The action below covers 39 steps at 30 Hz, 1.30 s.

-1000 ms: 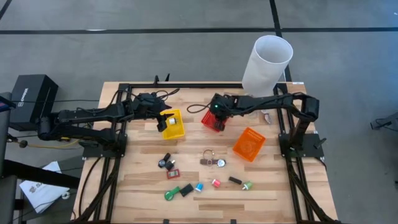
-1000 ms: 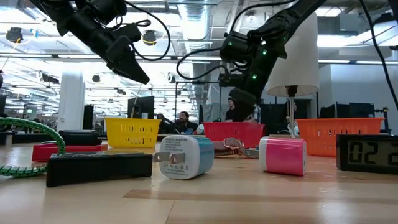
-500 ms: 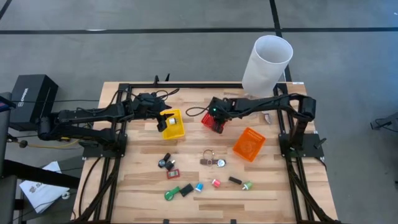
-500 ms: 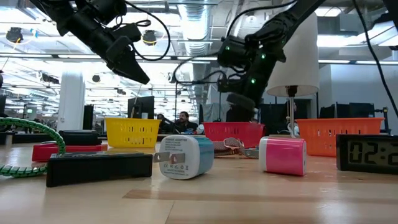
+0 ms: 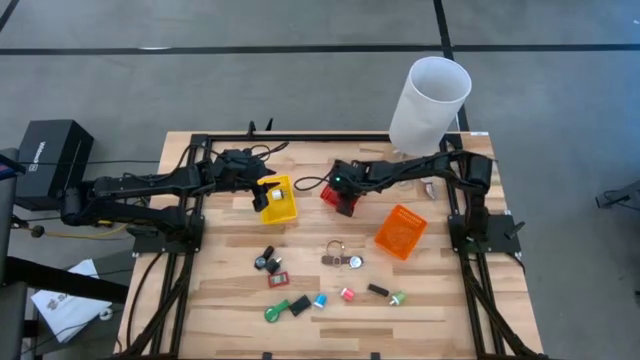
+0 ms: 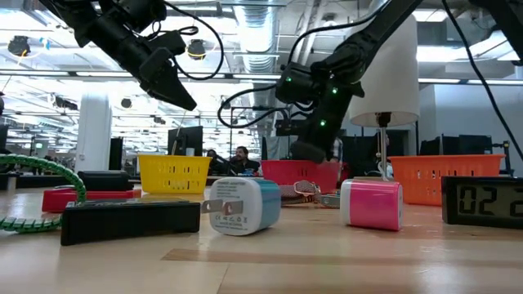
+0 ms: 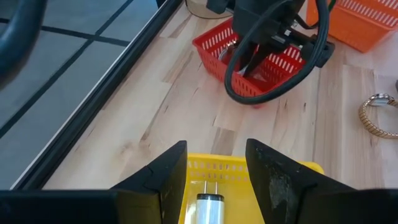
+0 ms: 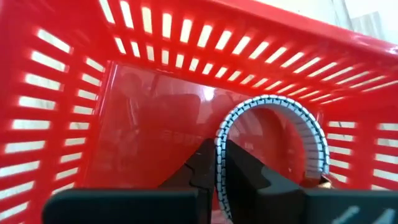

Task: Pick & Place Office items
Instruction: Put the white watch into the red basket, then put the right black digital clock into the orange basket

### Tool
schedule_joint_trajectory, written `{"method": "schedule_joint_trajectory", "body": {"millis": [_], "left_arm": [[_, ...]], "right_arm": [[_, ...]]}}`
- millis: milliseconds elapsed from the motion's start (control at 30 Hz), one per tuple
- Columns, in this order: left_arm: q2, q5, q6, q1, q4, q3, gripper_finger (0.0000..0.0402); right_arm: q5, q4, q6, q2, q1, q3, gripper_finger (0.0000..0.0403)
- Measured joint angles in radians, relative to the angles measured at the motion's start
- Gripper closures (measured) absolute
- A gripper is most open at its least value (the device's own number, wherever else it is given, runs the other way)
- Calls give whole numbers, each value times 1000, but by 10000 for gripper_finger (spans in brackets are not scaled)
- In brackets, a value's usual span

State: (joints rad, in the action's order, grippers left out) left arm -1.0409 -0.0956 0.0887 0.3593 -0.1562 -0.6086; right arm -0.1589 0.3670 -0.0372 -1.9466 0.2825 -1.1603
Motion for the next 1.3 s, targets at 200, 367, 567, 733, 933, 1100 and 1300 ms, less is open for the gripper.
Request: {"method": "schedule_joint_trajectory", "body": {"millis": [200, 367, 567, 733, 933, 1100, 1300], "left_arm": [[0, 0, 3, 0, 0, 0, 244], [0, 0, 3, 0, 0, 0, 243], [0, 0, 3, 0, 0, 0, 244], [0, 0, 3, 0, 0, 0, 244], [0, 0, 3, 0, 0, 0, 244], [0, 0, 3, 0, 0, 0, 243], [0, 0, 3, 0, 0, 0, 243]], "right_arm": [[-3, 25, -24, 5, 0, -3, 340], [-16, 92, -26, 3, -1, -48, 314], [-26, 198, -43, 3, -4, -133, 285], [-26, 287, -68, 3, -26, -196, 259], [-27, 440, -46, 3, -70, -285, 232], [-26, 551, -31, 3, -110, -348, 220], [-26, 643, -6, 4, -149, -409, 218]]}}
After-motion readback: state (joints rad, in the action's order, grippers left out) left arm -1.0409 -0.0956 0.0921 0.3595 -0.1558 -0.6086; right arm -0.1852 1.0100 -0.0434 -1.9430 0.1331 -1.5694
